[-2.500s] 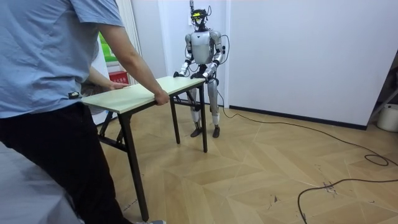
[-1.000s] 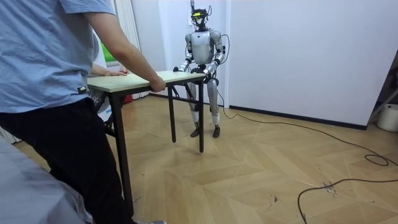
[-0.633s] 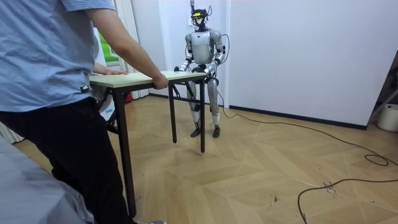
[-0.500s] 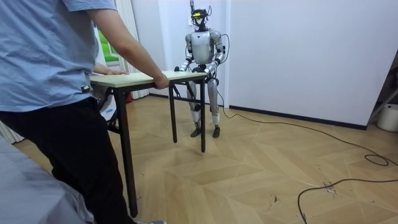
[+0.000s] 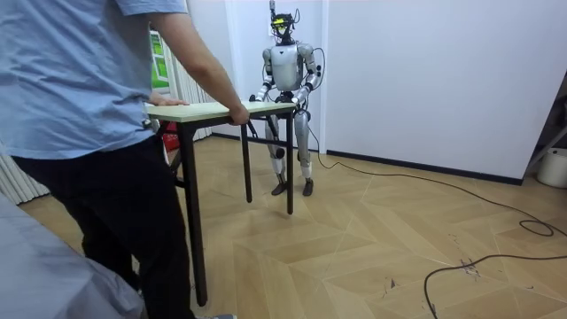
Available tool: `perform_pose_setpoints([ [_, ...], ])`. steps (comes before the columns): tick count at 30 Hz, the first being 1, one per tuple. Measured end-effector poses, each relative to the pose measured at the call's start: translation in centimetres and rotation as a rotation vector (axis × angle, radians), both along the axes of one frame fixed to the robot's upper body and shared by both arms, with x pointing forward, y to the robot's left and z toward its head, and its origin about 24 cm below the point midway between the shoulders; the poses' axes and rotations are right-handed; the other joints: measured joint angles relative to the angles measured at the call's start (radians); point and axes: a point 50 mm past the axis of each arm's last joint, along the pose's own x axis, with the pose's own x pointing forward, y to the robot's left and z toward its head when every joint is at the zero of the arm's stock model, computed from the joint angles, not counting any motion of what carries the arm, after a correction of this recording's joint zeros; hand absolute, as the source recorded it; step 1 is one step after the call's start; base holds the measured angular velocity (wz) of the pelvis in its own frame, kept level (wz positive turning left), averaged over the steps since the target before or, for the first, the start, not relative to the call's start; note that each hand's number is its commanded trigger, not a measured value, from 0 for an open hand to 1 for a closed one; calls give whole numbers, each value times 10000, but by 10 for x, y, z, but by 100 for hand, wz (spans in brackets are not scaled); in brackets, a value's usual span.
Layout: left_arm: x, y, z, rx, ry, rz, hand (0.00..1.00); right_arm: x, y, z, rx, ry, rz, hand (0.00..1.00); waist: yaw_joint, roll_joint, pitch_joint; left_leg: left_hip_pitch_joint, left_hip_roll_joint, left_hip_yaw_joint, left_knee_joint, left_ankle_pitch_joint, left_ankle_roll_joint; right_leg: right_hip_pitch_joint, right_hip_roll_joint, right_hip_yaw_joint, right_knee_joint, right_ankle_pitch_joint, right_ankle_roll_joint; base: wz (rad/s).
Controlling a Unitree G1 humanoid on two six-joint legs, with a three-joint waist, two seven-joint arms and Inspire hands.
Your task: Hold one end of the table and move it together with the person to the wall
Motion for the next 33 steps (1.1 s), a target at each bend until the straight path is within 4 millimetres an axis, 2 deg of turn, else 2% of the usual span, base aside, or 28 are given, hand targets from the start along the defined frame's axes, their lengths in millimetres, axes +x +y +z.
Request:
perform_pose_setpoints([
  [1, -4, -2, -2, -105, 105, 61, 100, -1, -1, 0, -91, 12, 73, 100, 88, 141, 14, -27, 232, 63, 829, -181, -62, 19, 1, -508, 138, -62, -95, -21],
  [2, -7, -3, -4, -252, 178, 155, 100, 0, -2, 0, -280, -10, 253, 100, 71, 327, 23, 53, 344, 36, 1500, -275, -78, 6, 10, -969, 217, -77, -155, -23],
  [3, -8, -4, -4, -349, 181, 162, 100, 0, -2, 1, -339, -52, 274, 100, -19, 429, 26, 78, 402, 3, 1649, -311, -90, -13, 15, -1177, 216, -64, -176, 19],
  [4, -8, -6, -3, -437, 58, 102, 100, 2, -5, 4, -451, -192, 268, 100, -309, 555, 74, 133, 418, -34, 1549, -471, -80, -106, -14, -1569, 248, -25, -185, 56],
  [5, -7, -7, 0, -404, -95, 19, 100, 2, -8, 6, -549, -255, 280, 100, -484, 623, 86, 284, 382, -85, 950, -688, -88, -265, -86, -1754, 335, 21, -176, 58],
  [6, -5, -7, 0, -380, -134, -3, 100, 2, -8, 6, -574, -250, 272, 100, -500, 628, 88, 360, 295, -77, 576, -753, -85, -348, -164, -1807, 433, 28, -170, 40],
  [8, 0, -5, 2, -81, -251, -117, 100, 2, -7, 6, -523, -213, 235, 100, -531, 642, 92, 530, -20, -61, -721, -804, -29, -772, -393, -1851, 592, 198, -131, 22],
  [10, 4, -3, 4, 60, -403, -208, 100, 3, -8, 7, -537, -243, 189, 100, -527, 646, 94, 504, -166, -104, -1209, -841, 50, -975, -484, -1935, 520, 427, -134, 10],
  [11, 6, -3, 5, 105, -431, -263, 100, 3, -9, 7, -562, -247, 174, 100, -557, 653, 104, 459, -285, -95, -1360, -829, 387, -1100, -587, -1940, 581, 535, -120, 7],
  [12, 6, -3, 4, 109, -422, -277, 100, 3, -10, 7, -591, -245, 181, 100, -554, 647, 106, 407, -335, -52, -1431, -803, 447, -1151, -657, -1938, 586, 594, -103, 0],
  [14, 6, -4, 3, 61, -347, -306, 100, 2, -11, 6, -651, -240, 202, 100, -541, 610, 129, 386, -636, 82, -1581, -621, 766, -1299, -867, -1743, 512, 884, -49, -12],
  [15, 5, -4, 2, 58, -323, -322, 100, 2, -11, 6, -658, -224, 206, 100, -544, 604, 133, 388, -686, 138, -1606, -581, 824, -1308, -903, -1692, 468, 961, -29, -20],
  [17, 5, -5, 1, 19, -270, -345, 100, 2, -11, 5, -665, -195, 180, 100, -543, 575, 154, 258, -889, 344, -1630, -415, 1038, -1421, -1031, -1528, 200, 1371, 67, -17],
  [18, 5, -6, 1, -3, -261, -353, 100, 1, -12, 5, -657, -219, 169, 100, -542, 557, 158, 197, -977, 349, -1627, -371, 1089, -1484, -1077, -1475, 180, 1490, 49, -14],
  [20, 7, -6, 1, -52, -254, -414, 100, 2, -12, 5, -672, -267, 95, 100, -537, 385, 195, -4, -1388, 406, -1611, -167, 1357, -1792, -1303, -1153, 166, 1957, 92, -23],
  [21, 7, -6, 1, -52, -271, -424, 100, 2, -12, 5, -656, -282, 74, 100, -476, 317, 187, -55, -1466, 434, -1604, -98, 1436, -1904, -1365, -1024, 186, 2079, 105, -26],
  [22, 9, -7, 2, -58, -312, -468, 100, 3, -12, 6, -695, -334, 18, 100, -450, 245, 177, -271, -1579, 542, -1591, 5, 1598, -2045, -1427, -853, 63, 2419, 180, -24],
  [23, 10, -7, 2, -83, -332, -477, 100, 4, -12, 7, -690, -375, -17, 100, -444, 210, 159, -540, -1631, 740, -1590, 125, 1795, -2182, -1436, -594, -167, 2774, 569, -17],
  [24, 10, -7, 3, -121, -332, -470, 100, 5, -13, 7, -682, -388, -17, 100, -420, 223, 156, -657, -1606, 836, -1596, 182, 1898, -2304, -1504, -478, -6, 2814, 921, 0],
  [25, 10, -6, 2, -117, -294, -521, 100, 4, -13, 7, -715, -339, 37, 100, -506, 222, 163, -736, -1623, 847, -1622, 299, 2054, -2631, -1815, -244, 1569, 2086, 1418, 14],
  [26, 9, -7, 1, -99, -206, -555, 100, 1, -14, 5, -740, -223, 60, 100, -543, 136, 148, -670, -1684, 842, -1669, 368, 2134, -2732, -2325, -141, 3665, 1257, 1434, 15],
  [27, 8, -6, 0, -58, -146, -567, 100, 0, -13, 4, -730, -133, 50, 100, -540, 57, 104, -661, -1723, 843, -1665, 385, 2165, -2717, -2611, -84, 4726, 943, 1478, 7],
  [28, 5, -5, -2, 16, -35, -597, 100, -3, -14, 2, -747, 40, 36, 100, -528, -62, 71, -669, -1763, 829, -1560, 418, 2225, -2410, -3015, 163, 6306, 498, 1594, -4],
  [29, 4, -5, -2, 52, -2, -575, 100, -4, -14, 2, -735, 77, 32, 100, -476, -191, 93, -726, -1877, 837, -1529, 490, 2286, -1966, -3278, 436, 7288, 305, 1684, -5],
  [31, 5, -6, -2, 8, -51, -595, 100, -3, -15, 3, -645, 38, -12, 100, -407, -273, 56, -1092, -1930, 951, -1360, 565, 2394, -1224, -3403, 931, 7898, 210, 1710, -12],
  [33, 9, -9, 1, -25, -203, -664, 100, -2, -16, 6, -581, -103, -90, 100, -160, -307, 65, -1489, -1929, 1131, -1225, 674, 2462, -498, -3422, 931, 7764, 127, 1824, -20],
])
